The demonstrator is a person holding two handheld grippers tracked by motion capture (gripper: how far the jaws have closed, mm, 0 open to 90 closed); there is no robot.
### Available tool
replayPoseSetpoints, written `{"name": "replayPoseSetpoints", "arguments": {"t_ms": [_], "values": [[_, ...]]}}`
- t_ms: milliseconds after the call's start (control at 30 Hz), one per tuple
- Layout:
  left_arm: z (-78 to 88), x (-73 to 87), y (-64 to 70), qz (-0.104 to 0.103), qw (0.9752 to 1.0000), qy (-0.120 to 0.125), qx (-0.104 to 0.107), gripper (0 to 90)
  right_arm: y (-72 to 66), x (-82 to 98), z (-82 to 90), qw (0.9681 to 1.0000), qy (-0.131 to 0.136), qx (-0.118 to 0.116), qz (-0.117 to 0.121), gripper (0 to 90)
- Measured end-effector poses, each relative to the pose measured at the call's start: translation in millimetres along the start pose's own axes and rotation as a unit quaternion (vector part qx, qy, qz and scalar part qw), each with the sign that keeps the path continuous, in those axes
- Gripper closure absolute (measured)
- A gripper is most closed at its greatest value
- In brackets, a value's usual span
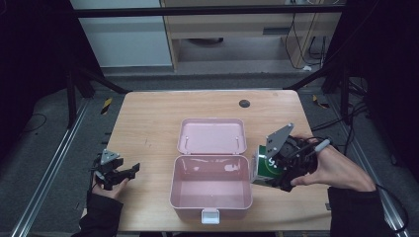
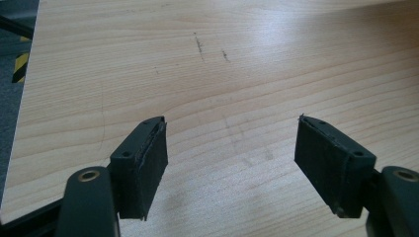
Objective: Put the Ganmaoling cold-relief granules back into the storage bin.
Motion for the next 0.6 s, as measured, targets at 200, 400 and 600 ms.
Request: {"name": "replayPoseSetpoints", "arguments": {"t_ms": [200, 400, 600], "values": [[0.0, 0.0, -0.3, 0.002, 1.0000, 0.001, 0.000, 27.8, -1.1, -15.1, 0.7, 0.9999, 0.005, -0.002, 0.015, 16.0], [0.0, 0.0, -0.2, 0.000, 1.0000, 0.000, 0.000, 27.8, -0.6, -28.1, -1.5, 0.9997, 0.006, -0.002, 0.024, 16.0], [0.0, 0.0, -0.3, 0.000, 1.0000, 0.000, 0.000, 27.8, -0.1, -39.1, -2.3, 0.9994, 0.019, 0.001, 0.028, 16.0]]}}
Point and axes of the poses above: each handheld gripper's, and its own axes: z roughly backward along the jaws, x roughly out of its underside, y roughly to its right, the point moved 2 cm from there along -z, roughly forward along the jaws, and after that the axes turned 8 degrees about -y, right-handed, at the moved point
